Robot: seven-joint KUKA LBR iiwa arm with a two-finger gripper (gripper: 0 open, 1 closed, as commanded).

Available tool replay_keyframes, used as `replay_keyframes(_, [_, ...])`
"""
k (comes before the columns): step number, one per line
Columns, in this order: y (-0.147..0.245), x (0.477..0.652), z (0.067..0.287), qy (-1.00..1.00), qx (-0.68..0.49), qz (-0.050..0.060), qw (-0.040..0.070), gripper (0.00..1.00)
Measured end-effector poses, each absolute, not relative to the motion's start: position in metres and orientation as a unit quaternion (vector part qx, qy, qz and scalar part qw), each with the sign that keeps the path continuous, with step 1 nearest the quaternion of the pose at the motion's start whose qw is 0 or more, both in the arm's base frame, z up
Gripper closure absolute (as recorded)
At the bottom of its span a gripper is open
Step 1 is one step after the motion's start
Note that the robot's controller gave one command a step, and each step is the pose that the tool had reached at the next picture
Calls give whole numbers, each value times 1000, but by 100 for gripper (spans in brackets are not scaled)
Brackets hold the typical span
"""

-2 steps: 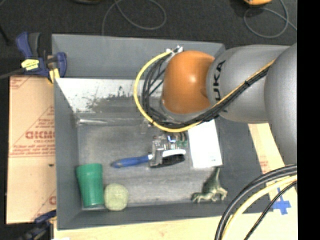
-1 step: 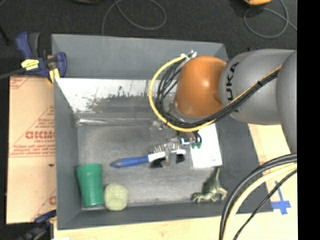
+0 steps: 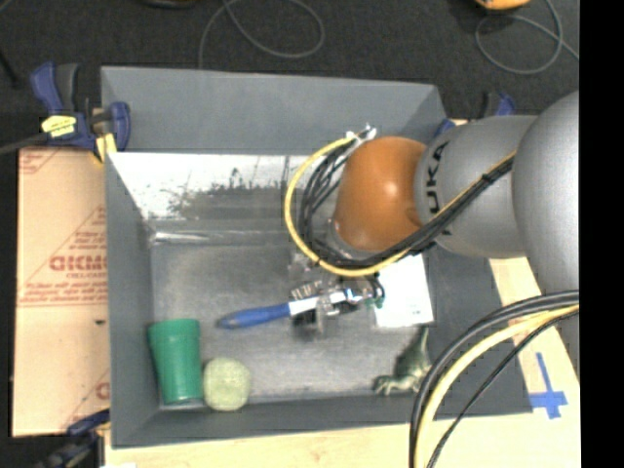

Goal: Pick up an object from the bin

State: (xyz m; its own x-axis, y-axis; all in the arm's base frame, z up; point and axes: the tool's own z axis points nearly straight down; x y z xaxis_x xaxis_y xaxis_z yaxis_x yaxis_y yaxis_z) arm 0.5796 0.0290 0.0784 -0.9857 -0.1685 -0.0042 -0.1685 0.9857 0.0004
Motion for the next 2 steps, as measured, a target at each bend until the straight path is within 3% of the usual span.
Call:
replay_keyframes(1, [15, 583, 70, 992, -127, 0, 2, 100])
replay_keyframes(2, [16, 583, 70, 992, -127, 0, 1, 100])
